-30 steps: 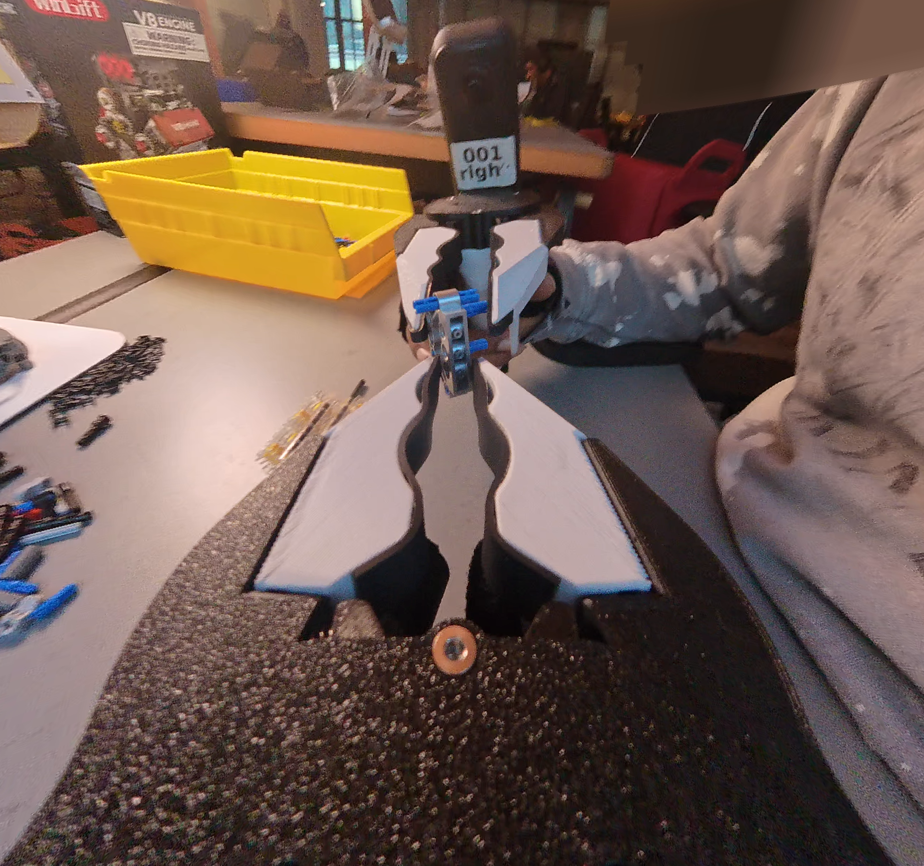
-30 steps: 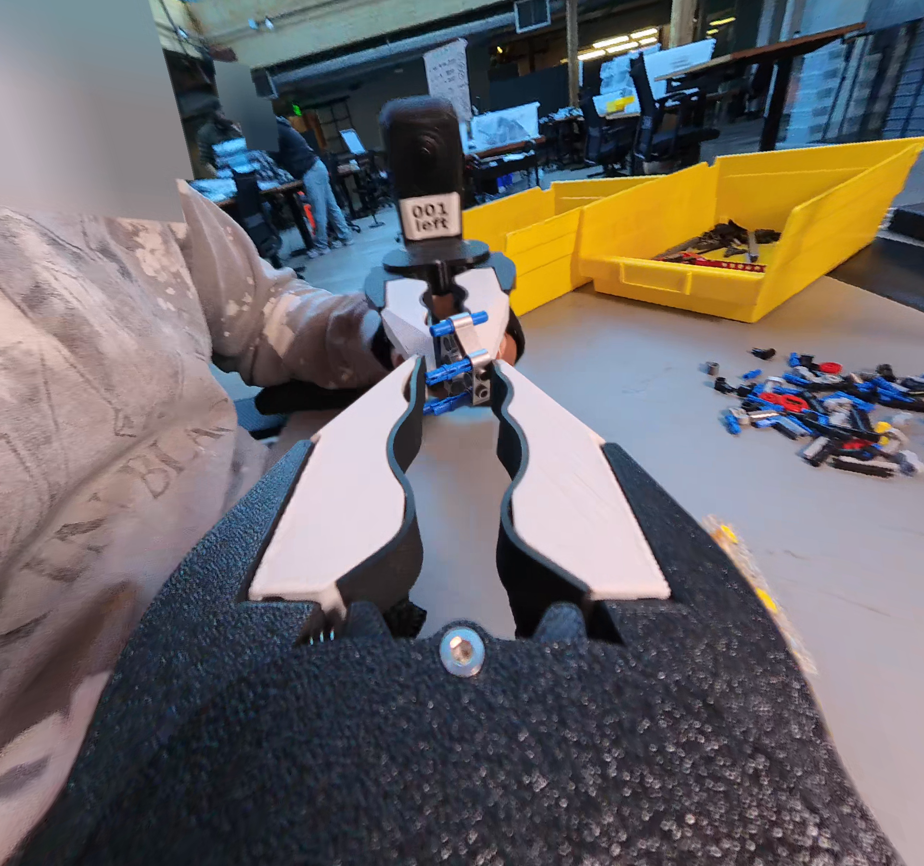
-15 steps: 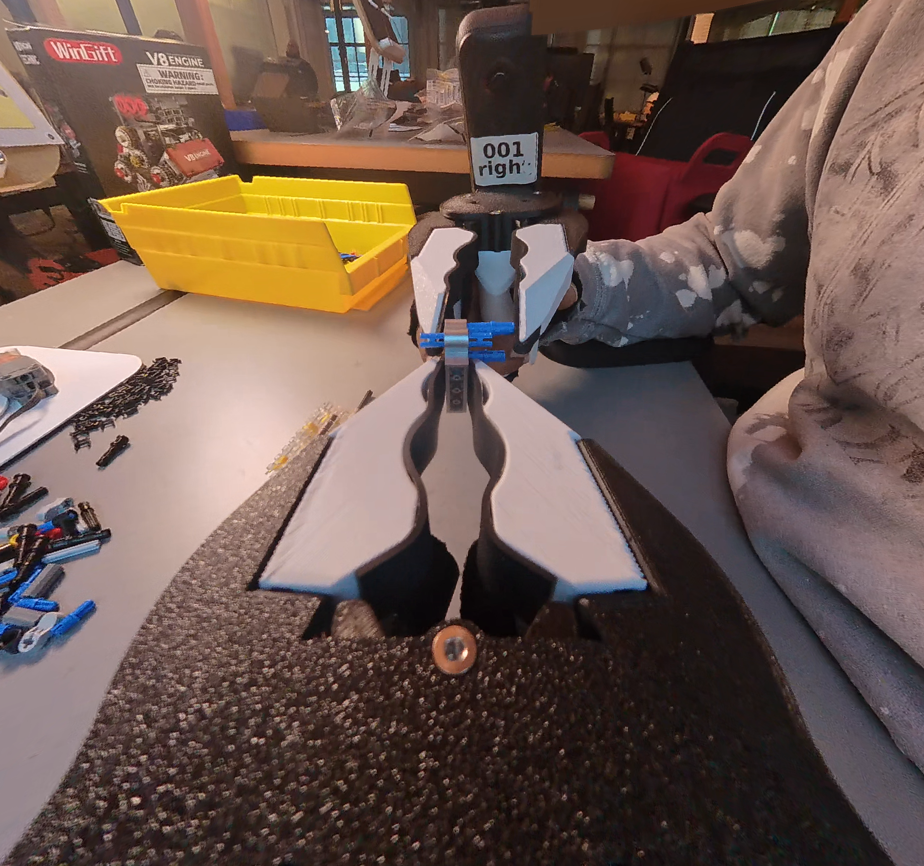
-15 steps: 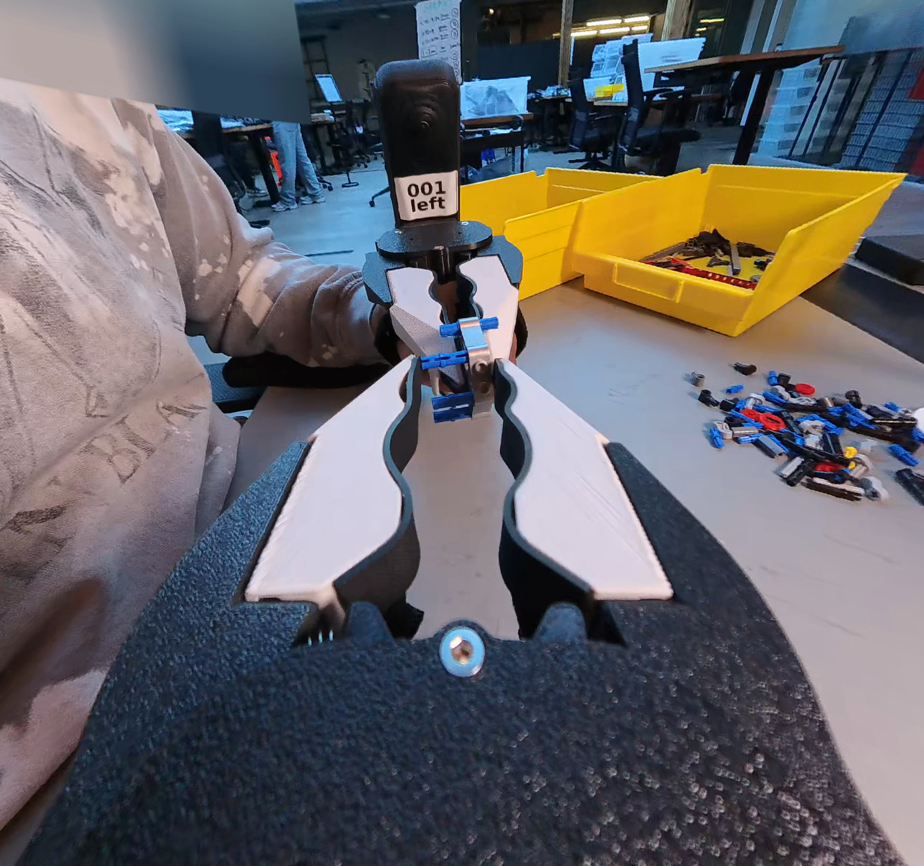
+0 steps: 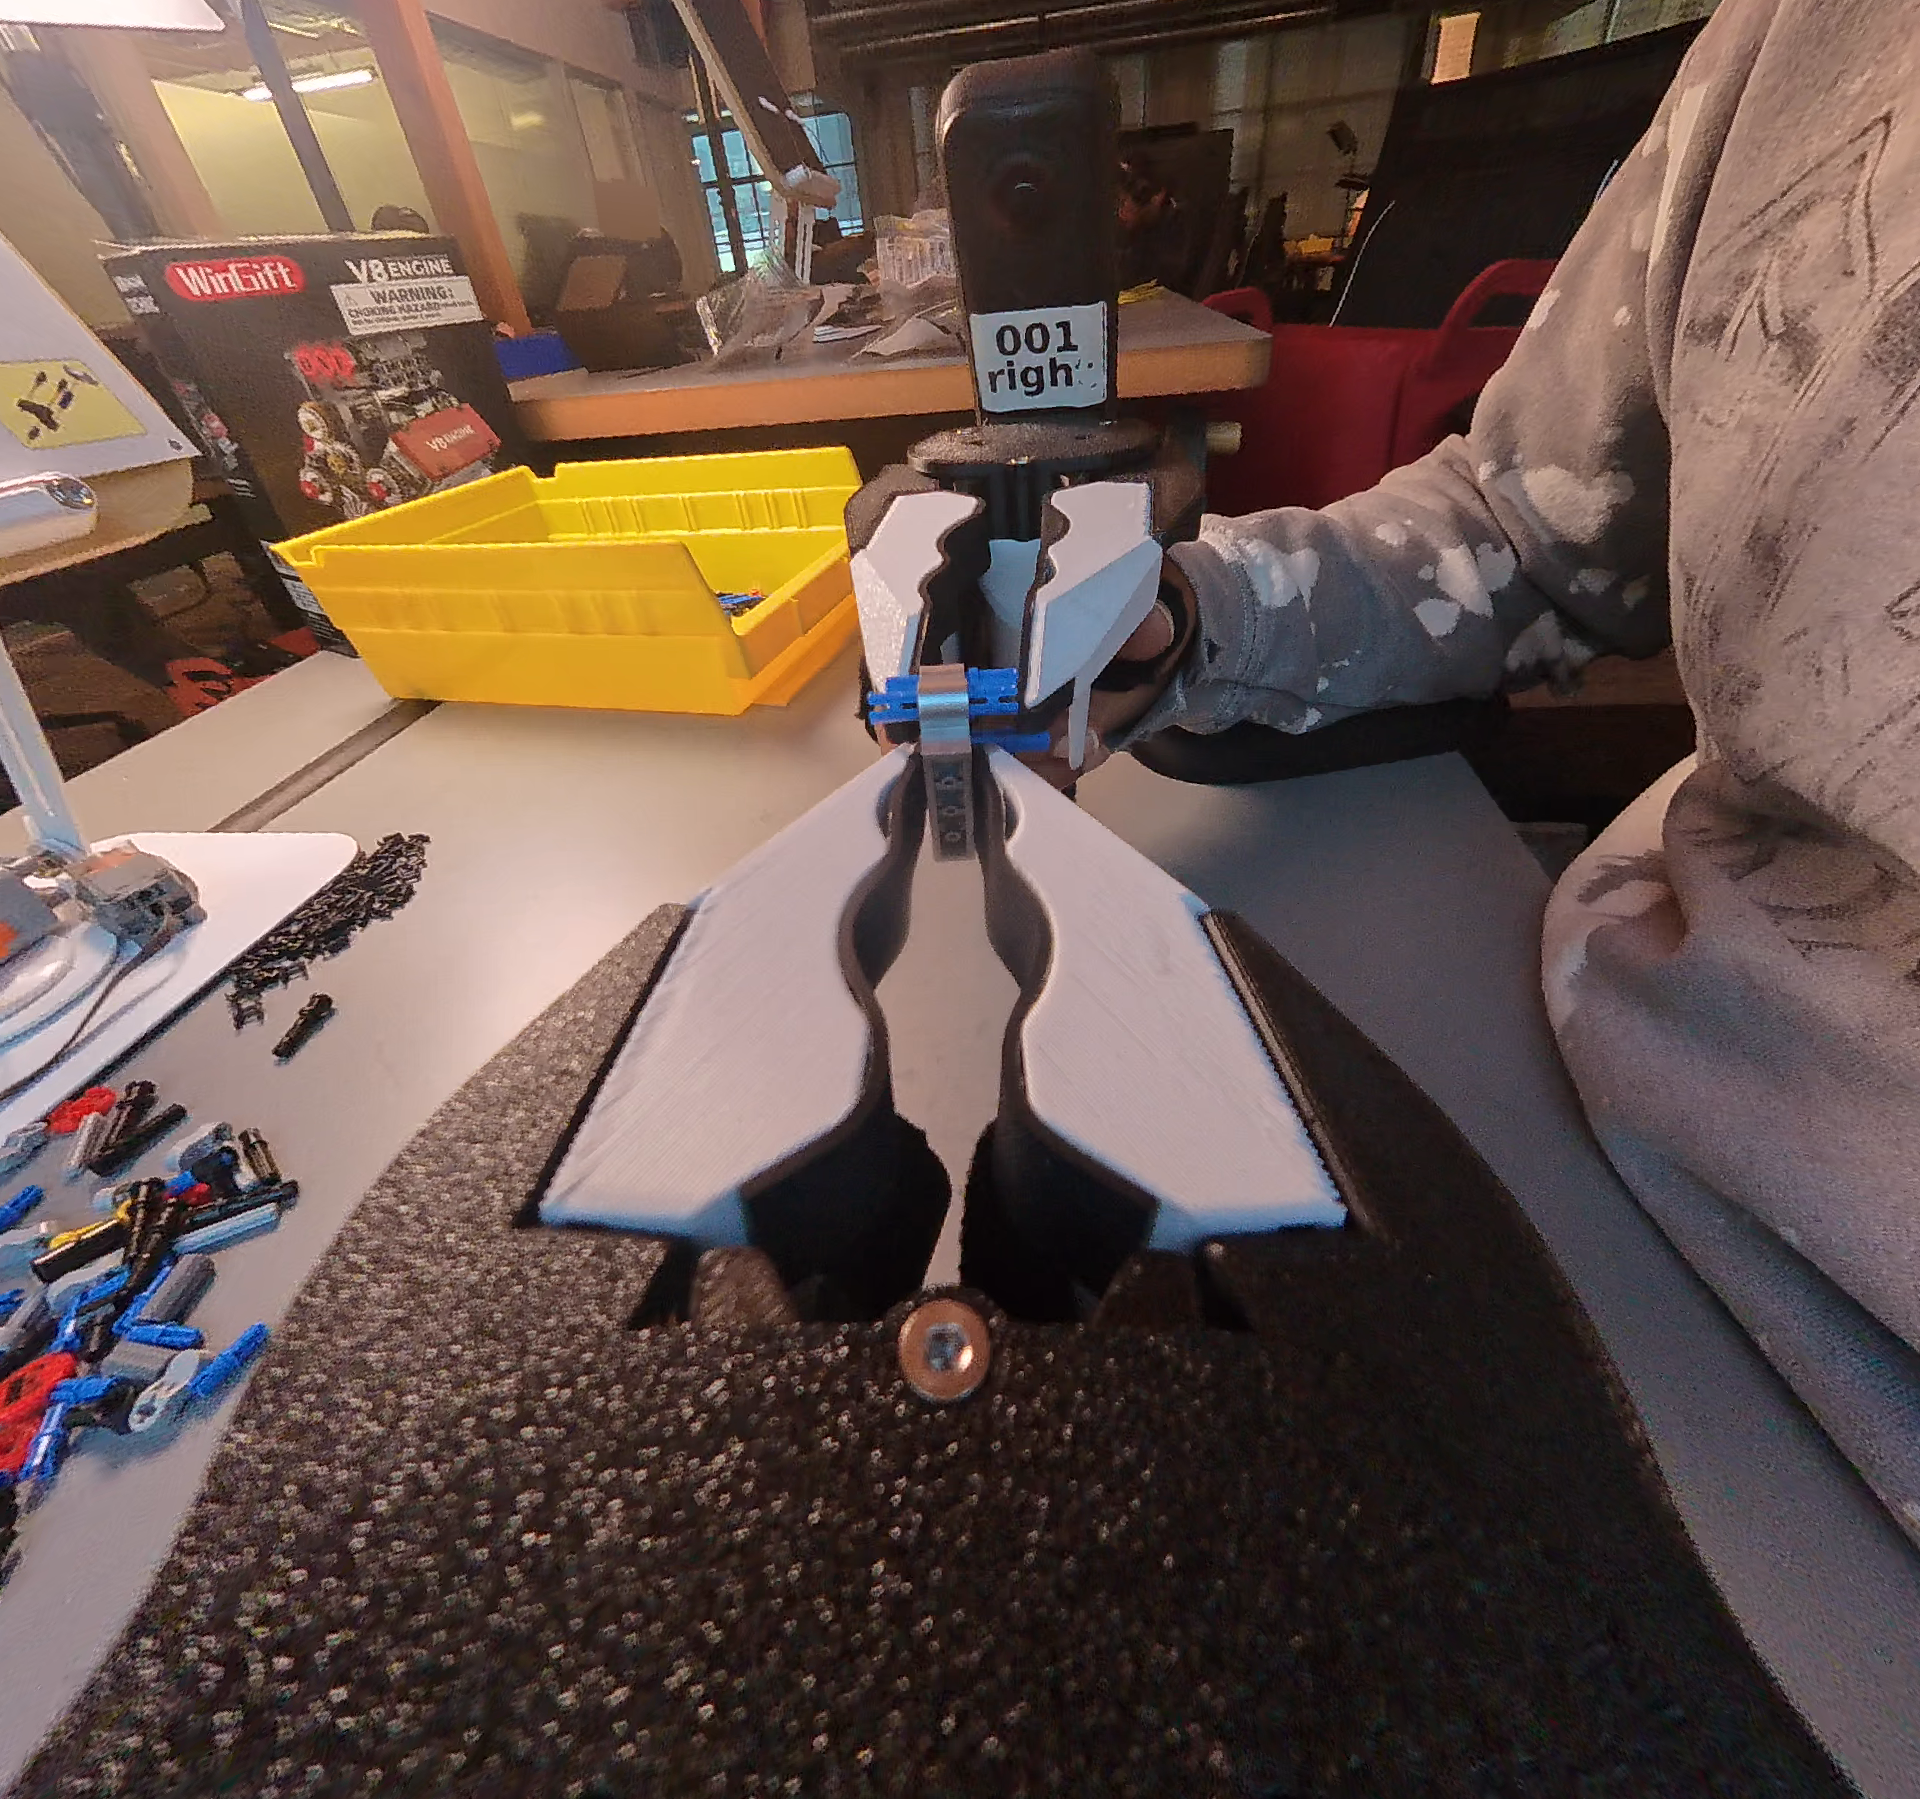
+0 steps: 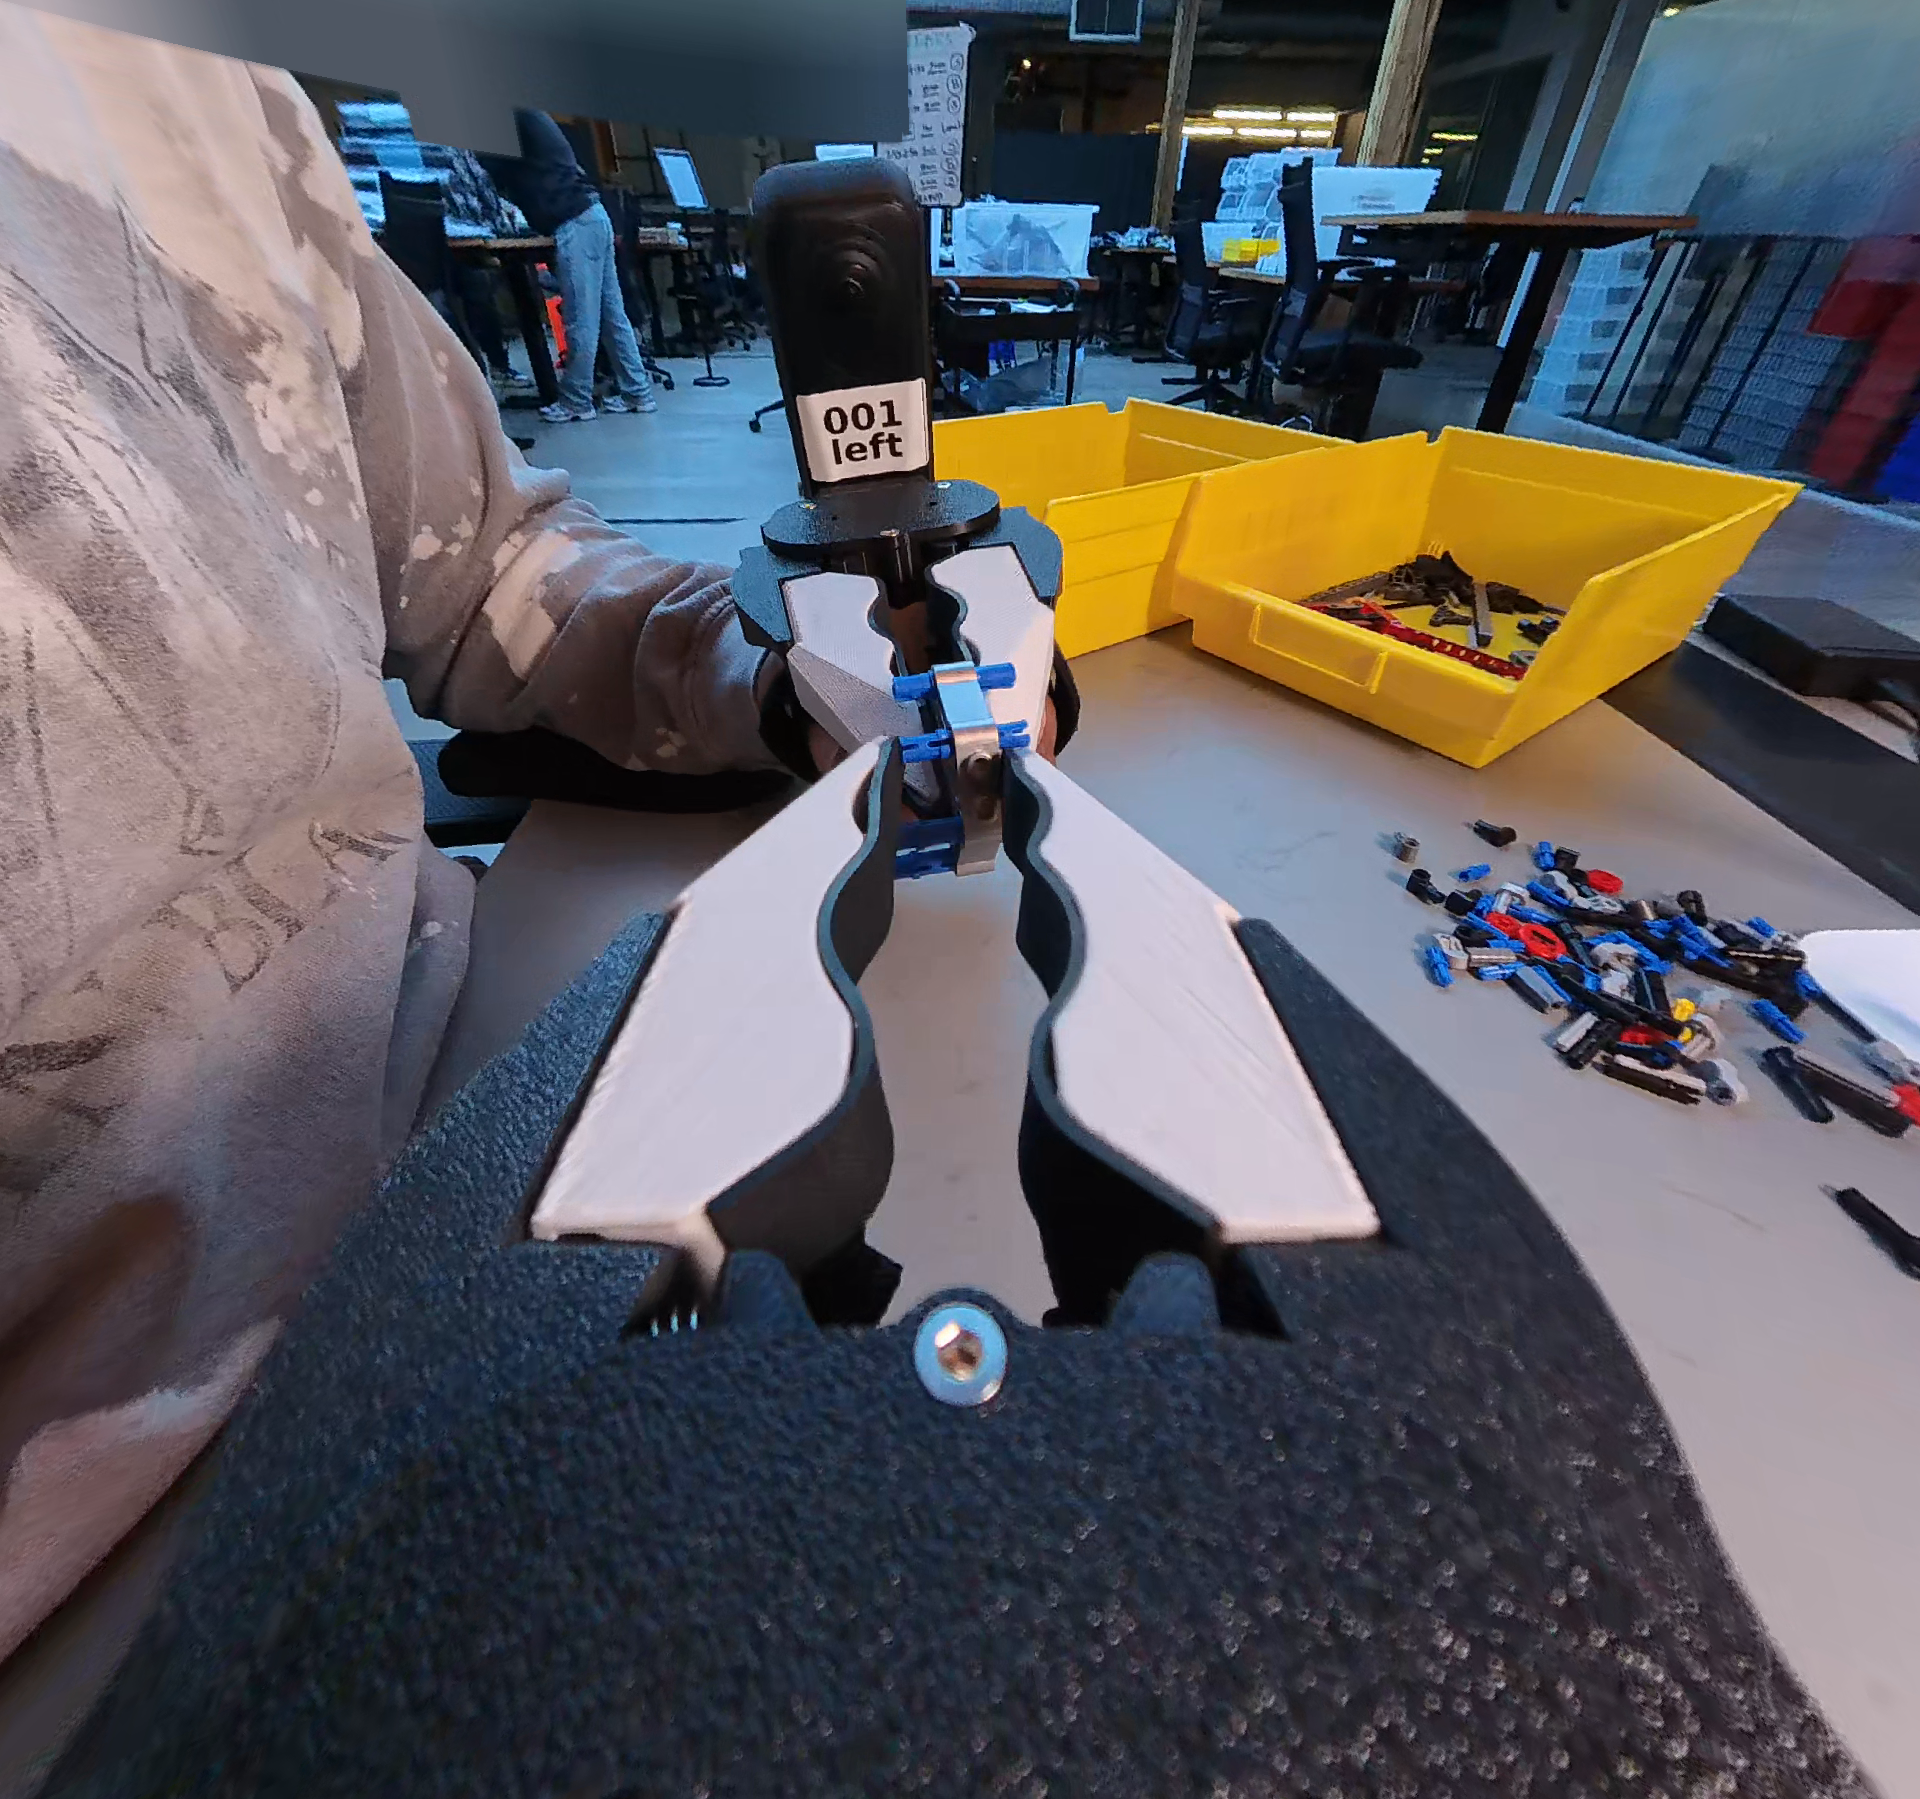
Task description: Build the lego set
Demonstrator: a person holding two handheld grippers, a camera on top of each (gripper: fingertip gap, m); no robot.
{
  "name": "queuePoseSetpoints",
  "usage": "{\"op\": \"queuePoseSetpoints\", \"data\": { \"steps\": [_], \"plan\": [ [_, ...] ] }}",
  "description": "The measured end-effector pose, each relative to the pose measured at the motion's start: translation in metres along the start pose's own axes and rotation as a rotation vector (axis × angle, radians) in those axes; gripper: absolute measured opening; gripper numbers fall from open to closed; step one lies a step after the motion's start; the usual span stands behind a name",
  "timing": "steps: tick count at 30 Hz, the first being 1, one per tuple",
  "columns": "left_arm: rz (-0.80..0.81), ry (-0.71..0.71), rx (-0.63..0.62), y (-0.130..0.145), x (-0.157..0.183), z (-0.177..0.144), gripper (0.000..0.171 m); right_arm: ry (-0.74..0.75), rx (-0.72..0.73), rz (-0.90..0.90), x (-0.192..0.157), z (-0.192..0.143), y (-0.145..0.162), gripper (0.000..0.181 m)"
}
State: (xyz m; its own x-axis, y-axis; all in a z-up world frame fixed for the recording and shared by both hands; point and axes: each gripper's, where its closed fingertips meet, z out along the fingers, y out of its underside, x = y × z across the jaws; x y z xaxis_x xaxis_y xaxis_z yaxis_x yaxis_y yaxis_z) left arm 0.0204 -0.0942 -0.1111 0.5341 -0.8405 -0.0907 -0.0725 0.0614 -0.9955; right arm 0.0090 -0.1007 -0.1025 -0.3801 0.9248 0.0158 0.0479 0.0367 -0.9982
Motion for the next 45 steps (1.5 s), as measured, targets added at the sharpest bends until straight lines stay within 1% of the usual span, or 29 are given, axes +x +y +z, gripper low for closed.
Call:
{"op": "queuePoseSetpoints", "data": {
  "steps": [2, 5, 8, 10, 12, 14, 15, 16, 18, 19, 21, 23, 25, 26, 28, 31, 33, 34, 36, 38, 39, 40, 44, 45],
  "plan": [
    [-0.03, 0.009, -0.013, 0.002, -0.002, -0.001, 0.007, 0.015, -0.008, -0.004, 0.002, 0.001, 0.0, 0.016],
    [-0.025, -0.015, -0.029, 0.005, -0.006, -0.003, 0.008, 0.037, -0.028, -0.022, 0.006, 0.001, 0.005, 0.015],
    [-0.064, 0.038, -0.014, 0.002, 0.0, -0.003, 0.006, 0.023, -0.027, -0.03, 0.002, 0.001, 0.004, 0.013],
    [-0.035, 0.031, 0.0, -0.001, 0.001, -0.003, 0.006, 0.008, 0.0, -0.012, -0.001, 0.0, -0.001, 0.012],
    [-0.049, 0.025, -0.006, 0.001, -0.001, -0.004, 0.006, 0.018, -0.001, -0.012, 0.001, 0.001, 0.001, 0.013],
    [-0.062, -0.001, -0.013, 0.004, -0.007, -0.003, 0.006, 0.038, 0.0, 0.03, 0.007, 0.003, 0.004, 0.014],
    [-0.073, -0.012, 0.003, 0.003, -0.01, -0.003, 0.006, 0.044, 0.008, 0.055, 0.009, 0.003, 0.004, 0.015],
    [-0.097, -0.018, 0.031, 0.0, -0.012, -0.004, 0.006, 0.051, 0.026, 0.067, 0.012, 0.002, 0.002, 0.016],
    [-0.164, -0.023, 0.101, -0.009, -0.019, -0.008, 0.006, 0.028, 0.097, 0.094, 0.012, -0.004, -0.009, 0.042],
    [-0.2, -0.021, 0.137, -0.014, -0.022, -0.011, 0.006, 0.0, 0.108, 0.118, 0.01, -0.007, -0.011, 0.042],
    [-0.248, -0.013, 0.187, -0.019, -0.025, -0.014, 0.006, 0.01, 0.107, 0.13, 0.013, -0.007, -0.009, 0.038],
    [-0.263, 0.001, 0.215, -0.022, -0.022, -0.012, 0.006, 0.001, 0.113, 0.154, 0.011, -0.002, -0.008, 0.034],
    [-0.245, 0.01, 0.219, -0.023, -0.017, -0.008, 0.007, -0.015, 0.129, 0.178, 0.008, 0.002, -0.011, 0.031],
    [-0.233, 0.016, 0.22, -0.024, -0.014, -0.007, 0.007, -0.017, 0.14, 0.185, 0.008, 0.002, -0.012, 0.024],
    [-0.231, 0.014, 0.227, -0.024, -0.013, -0.007, 0.007, -0.029, 0.152, 0.201, 0.007, 0.002, -0.014, 0.022],
    [-0.24, 0.016, 0.207, -0.02, -0.014, -0.006, 0.006, -0.019, 0.127, 0.194, 0.008, 0.002, -0.011, 0.022],
    [-0.226, 0.005, 0.169, -0.017, -0.017, -0.007, 0.008, -0.004, 0.103, 0.175, 0.011, 0.002, -0.007, 0.022],
    [-0.214, -0.008, 0.151, -0.015, -0.019, -0.009, 0.01, 0.006, 0.092, 0.159, 0.012, 0.0, -0.006, 0.022],
    [-0.193, -0.027, 0.116, -0.011, -0.022, -0.012, 0.008, 0.049, 0.04, 0.104, 0.018, -0.003, 0.0, 0.022],
    [-0.183, -0.019, 0.075, -0.005, -0.02, -0.01, 0.007, 0.064, -0.004, 0.048, 0.016, -0.002, 0.004, 0.022],
    [-0.177, -0.004, 0.064, -0.003, -0.016, -0.007, 0.007, 0.06, -0.002, 0.041, 0.014, -0.001, 0.003, 0.022],
    [-0.173, 0.007, 0.069, -0.004, -0.013, -0.006, 0.007, 0.047, 0.016, 0.047, 0.011, 0.001, 0.0, 0.022],
    [-0.215, 0.019, 0.194, -0.023, -0.014, -0.009, 0.006, 0.046, 0.095, 0.089, 0.012, -0.002, -0.011, 0.024],
    [-0.219, 0.031, 0.203, -0.024, -0.012, -0.009, 0.006, 0.048, 0.108, 0.095, 0.012, -0.002, -0.013, 0.024]
  ]
}}
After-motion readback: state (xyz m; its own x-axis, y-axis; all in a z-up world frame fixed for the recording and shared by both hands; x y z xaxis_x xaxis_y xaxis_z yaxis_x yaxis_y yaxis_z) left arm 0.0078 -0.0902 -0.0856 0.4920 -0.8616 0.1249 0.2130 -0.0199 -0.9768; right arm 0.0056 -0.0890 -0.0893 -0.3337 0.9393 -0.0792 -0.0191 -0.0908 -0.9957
